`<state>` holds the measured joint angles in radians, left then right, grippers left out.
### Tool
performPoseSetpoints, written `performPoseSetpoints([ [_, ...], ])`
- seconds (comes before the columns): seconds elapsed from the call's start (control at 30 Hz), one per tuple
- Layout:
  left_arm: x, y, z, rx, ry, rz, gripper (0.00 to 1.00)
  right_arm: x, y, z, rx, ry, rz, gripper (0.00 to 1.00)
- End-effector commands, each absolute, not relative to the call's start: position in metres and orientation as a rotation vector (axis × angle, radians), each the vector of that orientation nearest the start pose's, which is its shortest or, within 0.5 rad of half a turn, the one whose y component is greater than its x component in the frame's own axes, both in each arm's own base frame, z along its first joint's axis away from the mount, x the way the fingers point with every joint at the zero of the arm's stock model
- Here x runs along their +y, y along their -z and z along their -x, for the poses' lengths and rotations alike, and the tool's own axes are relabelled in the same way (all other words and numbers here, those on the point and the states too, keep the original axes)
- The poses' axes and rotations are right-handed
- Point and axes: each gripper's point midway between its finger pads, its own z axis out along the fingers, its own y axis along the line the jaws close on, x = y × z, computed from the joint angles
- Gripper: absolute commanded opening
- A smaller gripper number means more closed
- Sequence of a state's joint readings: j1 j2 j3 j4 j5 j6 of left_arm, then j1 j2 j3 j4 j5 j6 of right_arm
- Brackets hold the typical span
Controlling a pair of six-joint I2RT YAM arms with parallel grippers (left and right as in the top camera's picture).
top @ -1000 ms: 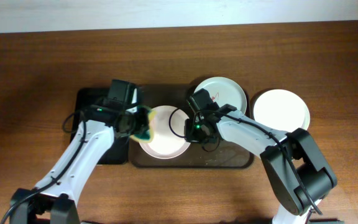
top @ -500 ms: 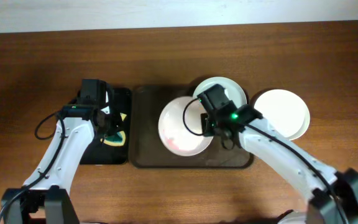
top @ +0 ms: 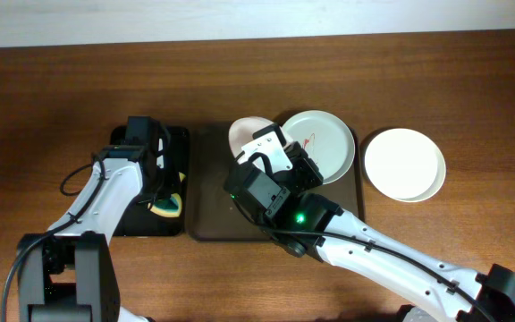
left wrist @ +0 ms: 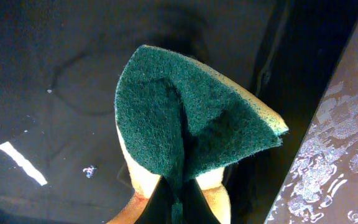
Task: Clean dirty plates on tray and stack at the side
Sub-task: 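Lift the left plate with the right gripper and stack it on the side plate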
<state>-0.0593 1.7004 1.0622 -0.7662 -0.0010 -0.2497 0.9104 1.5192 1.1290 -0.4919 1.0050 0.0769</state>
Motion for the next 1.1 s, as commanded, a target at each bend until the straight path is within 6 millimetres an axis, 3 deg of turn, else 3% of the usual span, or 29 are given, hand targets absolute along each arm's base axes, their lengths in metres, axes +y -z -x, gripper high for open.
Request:
performPoseSetpoints([
  [0.0, -0.016, -0.032, -0.326, 2.971, 0.023, 0.268, 0.0, 0.186, -0.236, -0.337, 1.942, 0.691, 0.385, 0.04],
  [0.07, -0.016, -0.032, -0.326, 2.972, 0.023, 0.268, 0.0, 0.182, -0.233, -0.34, 1.963, 0.645, 0.314, 0.04],
  [0.13, -0.016, -0.032, -0.326, 2.972, 0.023, 0.268, 0.0, 0.175, -0.206, -0.348, 2.116, 0.448, 0.202, 0.04],
  [0.27, -0.016, -0.032, -0.326, 2.972, 0.023, 0.268, 0.0, 0.118, -0.164, -0.37, 2.386, 0.173, -0.113, 0.04],
  [0.33, -0.016, -0.032, -0.326, 2.972, 0.023, 0.268, 0.0, 0.072, -0.15, -0.38, 2.475, 0.035, -0.316, 0.04],
  [0.43, -0.016, -0.032, -0.326, 2.972, 0.023, 0.268, 0.0, -0.007, -0.138, -0.377, 2.517, -0.047, -0.624, 0.04],
  [0.5, -0.016, -0.032, -0.326, 2.972, 0.023, 0.268, 0.0, -0.063, -0.128, -0.363, 2.503, -0.075, -0.851, 0.04],
  [0.57, -0.016, -0.032, -0.326, 2.972, 0.023, 0.268, 0.0, -0.103, -0.113, -0.343, 2.491, -0.052, -1.022, 0.04],
  [0.63, -0.016, -0.032, -0.326, 2.972, 0.023, 0.268, 0.0, -0.13, -0.097, -0.326, 2.507, -0.057, -1.144, 0.04],
  [0.7, -0.016, -0.032, -0.326, 2.972, 0.023, 0.268, 0.0, -0.131, -0.091, -0.32, 2.537, -0.077, -1.157, 0.05],
  [0.77, -0.016, -0.032, -0.326, 2.972, 0.023, 0.268, 0.0, -0.13, -0.091, -0.32, 2.54, -0.084, -1.153, 0.41],
  [0.87, -0.016, -0.032, -0.326, 2.972, 0.023, 0.268, 0.0, -0.109, -0.093, -0.328, 2.569, -0.241, -1.071, 0.5],
  [0.93, -0.016, -0.032, -0.326, 2.972, 0.024, 0.269, 0.0, -0.082, -0.098, -0.345, 2.6, -0.344, -0.833, 0.55],
  [1.03, -0.016, -0.032, -0.326, 2.972, 0.023, 0.268, 0.0, -0.022, -0.099, -0.383, 2.613, -0.361, -0.233, 0.58],
  [1.07, -0.016, -0.032, -0.326, 2.972, 0.023, 0.269, 0.0, -0.007, -0.096, -0.391, 2.603, -0.352, -0.109, 0.58],
])
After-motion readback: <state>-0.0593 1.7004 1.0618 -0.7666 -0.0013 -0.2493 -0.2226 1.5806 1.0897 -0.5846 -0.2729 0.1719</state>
